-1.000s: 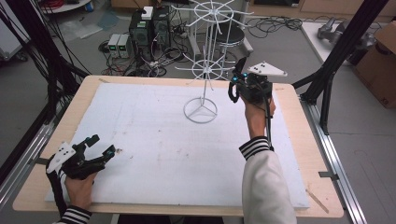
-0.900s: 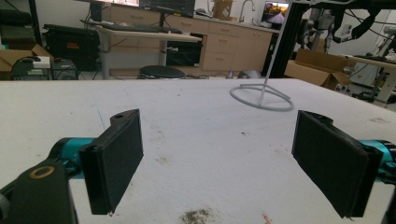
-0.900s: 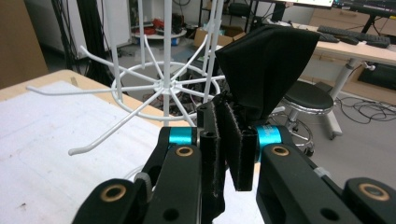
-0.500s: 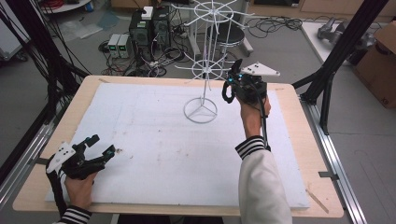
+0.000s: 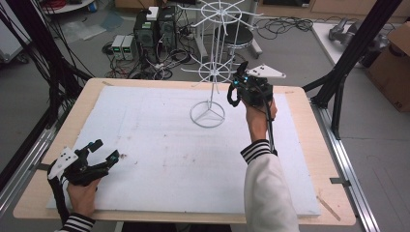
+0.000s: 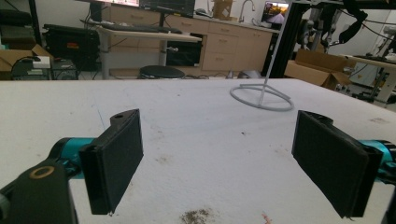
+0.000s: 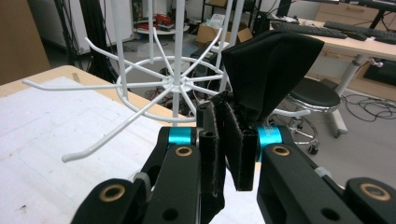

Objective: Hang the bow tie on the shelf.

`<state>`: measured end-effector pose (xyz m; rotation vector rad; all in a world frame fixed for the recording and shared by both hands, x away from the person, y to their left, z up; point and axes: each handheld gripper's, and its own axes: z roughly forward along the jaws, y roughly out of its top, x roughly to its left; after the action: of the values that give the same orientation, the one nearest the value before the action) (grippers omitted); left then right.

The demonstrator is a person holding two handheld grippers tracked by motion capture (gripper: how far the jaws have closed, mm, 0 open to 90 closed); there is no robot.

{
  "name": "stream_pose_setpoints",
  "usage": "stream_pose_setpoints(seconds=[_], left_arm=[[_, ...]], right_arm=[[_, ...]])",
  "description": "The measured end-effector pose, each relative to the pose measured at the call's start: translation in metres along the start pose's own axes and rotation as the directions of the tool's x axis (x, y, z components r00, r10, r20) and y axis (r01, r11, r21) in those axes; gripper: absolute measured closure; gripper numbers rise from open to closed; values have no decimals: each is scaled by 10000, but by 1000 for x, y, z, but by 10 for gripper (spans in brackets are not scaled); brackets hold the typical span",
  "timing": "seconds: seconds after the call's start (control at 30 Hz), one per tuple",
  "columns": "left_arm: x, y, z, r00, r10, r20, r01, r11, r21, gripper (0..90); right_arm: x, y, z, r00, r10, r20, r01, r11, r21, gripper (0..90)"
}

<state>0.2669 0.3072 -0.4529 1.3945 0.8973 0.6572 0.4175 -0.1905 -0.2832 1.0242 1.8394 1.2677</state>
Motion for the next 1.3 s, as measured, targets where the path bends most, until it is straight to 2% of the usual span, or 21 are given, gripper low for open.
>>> stream_pose_setpoints(seconds=[0.37, 0.67, 0.7, 0.9, 0.97, 1.07, 1.2, 1.23, 1.3], left_arm=[[0, 0, 0, 10000, -76, 0, 76, 10000, -33, 168], [0, 0, 0, 10000, -16, 4, 16, 10000, -14, 167], [0, 0, 0, 10000, -14, -2, 14, 10000, -10, 167], [0, 0, 0, 10000, -6, -6, 6, 10000, -13, 167], [0, 0, 0, 10000, -3, -5, 3, 10000, -1, 167], [0, 0, 0, 10000, -4, 3, 4, 10000, -9, 167], [0, 0, -1, 10000, -76, 21, 77, 9999, -104, 167], [0, 0, -1, 9999, -106, 25, 106, 9999, -97, 167], [0, 0, -1, 10000, -70, 28, 71, 9999, -117, 167]], right_arm=[[9, 0, 12, 9998, -34, -195, 37, 9999, 168, 836], [9, 1, 9, 9998, -30, -204, 33, 9999, 139, 804], [8, 1, 8, 9998, -27, -187, 29, 9999, 124, 772], [7, 1, 5, 9998, 57, -211, -54, 9999, 109, 723], [8, 1, 3, 9990, 132, -431, -130, 9999, 43, 650], [9, 1, -1, 9972, 223, -716, -226, 9997, -34, 644], [11, 0, -10, 9971, 103, -754, -101, 9999, 39, 510], [11, 0, -10, 9971, 103, -754, -101, 9999, 39, 510], [13, -7, -24, 9963, 127, -854, -153, 9994, -296, 375]])
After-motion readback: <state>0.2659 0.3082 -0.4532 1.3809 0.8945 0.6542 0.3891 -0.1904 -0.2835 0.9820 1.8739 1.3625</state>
